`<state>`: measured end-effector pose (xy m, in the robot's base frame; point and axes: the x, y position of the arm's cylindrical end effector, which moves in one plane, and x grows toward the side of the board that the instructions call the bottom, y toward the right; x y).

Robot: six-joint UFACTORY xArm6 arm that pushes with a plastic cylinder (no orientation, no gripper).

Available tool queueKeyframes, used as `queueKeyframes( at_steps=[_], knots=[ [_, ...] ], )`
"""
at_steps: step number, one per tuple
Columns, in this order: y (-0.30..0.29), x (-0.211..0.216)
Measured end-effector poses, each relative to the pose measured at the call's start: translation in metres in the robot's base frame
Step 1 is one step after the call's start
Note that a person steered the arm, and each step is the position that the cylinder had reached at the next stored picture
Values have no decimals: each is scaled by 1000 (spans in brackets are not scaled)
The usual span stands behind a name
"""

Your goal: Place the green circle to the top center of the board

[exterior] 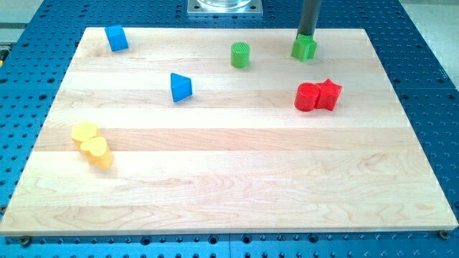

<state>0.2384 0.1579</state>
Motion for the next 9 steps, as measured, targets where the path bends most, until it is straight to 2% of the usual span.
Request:
queueKeyframes(
  at_steps=[1, 2, 3, 4, 5, 6, 7, 9],
  knots=[
    [-64, 26],
    [-108, 70],
    [-175, 85],
    [-207, 74],
    [-175, 95],
    [-157, 92],
    [-159, 47],
    [-124, 42]
  ],
)
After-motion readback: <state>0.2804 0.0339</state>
